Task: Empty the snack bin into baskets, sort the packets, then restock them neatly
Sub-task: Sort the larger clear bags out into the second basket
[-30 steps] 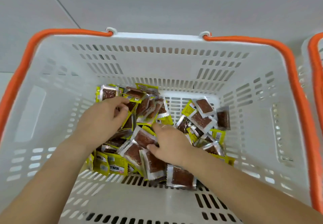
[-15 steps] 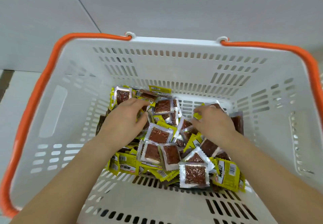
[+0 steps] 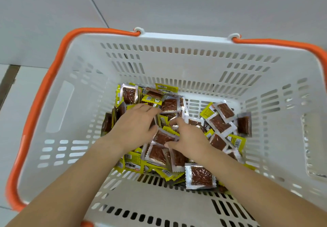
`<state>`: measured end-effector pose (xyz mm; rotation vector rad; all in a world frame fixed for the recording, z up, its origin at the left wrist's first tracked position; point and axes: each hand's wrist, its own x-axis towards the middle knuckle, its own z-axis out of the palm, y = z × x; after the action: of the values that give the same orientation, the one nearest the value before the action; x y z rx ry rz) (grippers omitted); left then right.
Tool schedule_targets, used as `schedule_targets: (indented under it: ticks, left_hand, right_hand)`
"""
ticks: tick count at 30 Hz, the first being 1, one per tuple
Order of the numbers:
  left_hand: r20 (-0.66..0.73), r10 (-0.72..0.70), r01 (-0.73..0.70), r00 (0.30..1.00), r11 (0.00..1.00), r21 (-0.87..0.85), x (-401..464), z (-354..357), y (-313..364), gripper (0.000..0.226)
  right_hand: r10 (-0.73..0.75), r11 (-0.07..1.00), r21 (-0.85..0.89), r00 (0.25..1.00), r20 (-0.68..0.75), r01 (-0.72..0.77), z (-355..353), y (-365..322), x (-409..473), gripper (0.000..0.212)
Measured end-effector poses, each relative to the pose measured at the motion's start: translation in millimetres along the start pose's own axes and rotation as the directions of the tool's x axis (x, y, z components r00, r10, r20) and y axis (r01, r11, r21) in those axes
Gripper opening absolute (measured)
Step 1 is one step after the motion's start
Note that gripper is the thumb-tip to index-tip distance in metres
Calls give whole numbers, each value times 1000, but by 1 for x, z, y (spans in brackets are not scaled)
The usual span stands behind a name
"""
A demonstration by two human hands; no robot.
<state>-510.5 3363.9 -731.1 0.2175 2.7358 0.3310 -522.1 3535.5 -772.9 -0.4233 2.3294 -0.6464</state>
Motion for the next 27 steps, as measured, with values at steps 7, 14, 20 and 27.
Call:
schedule_targets:
  ticks: [7,14,20,27]
  left_hand:
    - [499,17,0,867,999,-35,-7,12,17,67]
    - [556,-19,48,831,998,-37,-3,29,13,43]
    - [598,-57,13,799,997,78,-1,26,14,51]
    - [637,-47,-22,770,995,99,-5,24,12,50]
  right_hand:
    - [146,985,107,984,-104,-135,-38,25,-6,29]
    - [153,988,52,958,-242,-145,-53,32,-30,40]
    - [174,983,-17,958,-226,-182,-51,26,-23,39]
    - [257,957,199,936,-242,-212,-53,26,-19,32]
